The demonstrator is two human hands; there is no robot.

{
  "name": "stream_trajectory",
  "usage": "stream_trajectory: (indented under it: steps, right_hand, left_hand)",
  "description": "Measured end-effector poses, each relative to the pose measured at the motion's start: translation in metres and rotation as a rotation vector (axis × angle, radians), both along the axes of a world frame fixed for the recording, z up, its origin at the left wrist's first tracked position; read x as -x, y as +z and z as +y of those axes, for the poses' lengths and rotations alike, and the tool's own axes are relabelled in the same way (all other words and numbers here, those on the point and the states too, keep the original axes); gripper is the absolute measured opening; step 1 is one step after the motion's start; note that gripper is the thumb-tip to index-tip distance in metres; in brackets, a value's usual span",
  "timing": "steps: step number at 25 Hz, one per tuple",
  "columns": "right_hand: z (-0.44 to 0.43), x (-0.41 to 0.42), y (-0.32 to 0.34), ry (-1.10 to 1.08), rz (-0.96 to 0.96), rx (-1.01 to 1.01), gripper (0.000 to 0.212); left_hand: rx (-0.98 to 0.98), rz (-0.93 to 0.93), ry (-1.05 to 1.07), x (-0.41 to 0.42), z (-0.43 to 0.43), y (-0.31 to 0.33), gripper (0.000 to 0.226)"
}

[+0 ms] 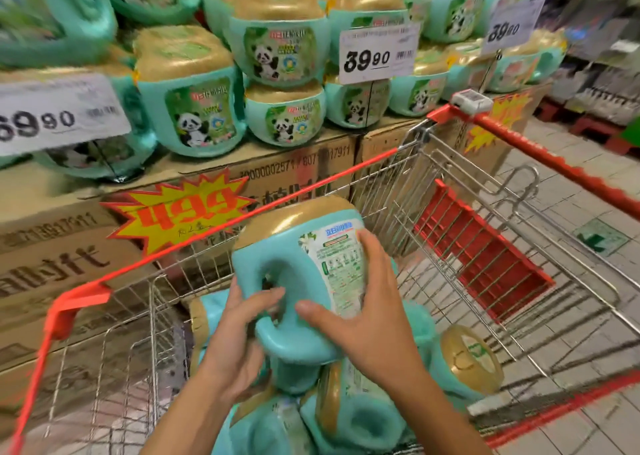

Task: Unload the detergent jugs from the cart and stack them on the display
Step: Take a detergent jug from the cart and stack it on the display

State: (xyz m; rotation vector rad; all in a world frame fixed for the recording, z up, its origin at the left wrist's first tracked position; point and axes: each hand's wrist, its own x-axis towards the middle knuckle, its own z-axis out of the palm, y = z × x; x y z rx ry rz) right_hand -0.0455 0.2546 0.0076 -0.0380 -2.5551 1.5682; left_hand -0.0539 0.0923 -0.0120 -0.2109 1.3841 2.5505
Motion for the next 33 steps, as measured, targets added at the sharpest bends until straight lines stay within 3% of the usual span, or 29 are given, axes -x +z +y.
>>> stream_trajectory:
  steps: [2,5,8,10,12,13,15,17,19,24,29,33]
  right_hand:
    - [-0.006,0.001,0.002,0.012,0.033,0.092,0.110]
    - [0.000,0.007,0.003,0.066,0.012,0.509,0.099]
    - [-0.004,0.003,0.000,0.164,-0.036,0.700,0.104]
    - [-0.014,-0.001,-0.003,0.205,-0.080,0.712,0.099]
    - [-0.017,-0.003,0.001,0.197,-0.099,0.648,0.088]
    - [-0.016,-0.004,0.007,0.176,-0.087,0.587,0.083]
    - [-0.015,-0.006,0.021,0.105,0.011,0.449,0.069]
    - [-0.020,-0.013,0.034,0.058,0.137,0.326,0.055]
    - [-0.033,-0.018,0.039,0.053,0.185,0.291,0.043]
    - [-0.047,-0.011,0.035,-0.086,0.134,0.541,0.035]
    - [-0.066,-0.004,0.022,0.076,0.009,0.742,0.022]
    - [-0.098,0.009,0.020,0.259,-0.055,0.792,0.018]
  left_hand:
    - [0.023,0.141,-0.028,-0.005,-0.016,0.012,0.083]
    - [0.151,0.268,-0.032,0.003,-0.030,0.020,0.106]
    - [-0.103,0.143,0.010,0.010,-0.023,0.011,0.127]
    - [-0.264,0.036,-0.041,0.009,-0.016,0.006,0.102]
    - [-0.266,0.071,-0.091,0.003,-0.013,0.002,0.072]
    - [-0.249,0.067,-0.077,0.002,-0.011,0.003,0.072]
    - [-0.209,0.047,0.031,0.003,-0.008,0.006,0.093]
    - [-0.094,0.105,0.132,0.005,-0.007,0.012,0.117]
    - [0.053,0.183,0.171,0.006,-0.013,0.015,0.126]
    - [0.164,0.194,0.250,-0.007,-0.043,0.012,0.119]
    - [-0.056,0.081,0.340,-0.020,-0.079,0.005,0.114]
    - [0.030,0.102,0.383,-0.040,-0.115,0.015,0.109]
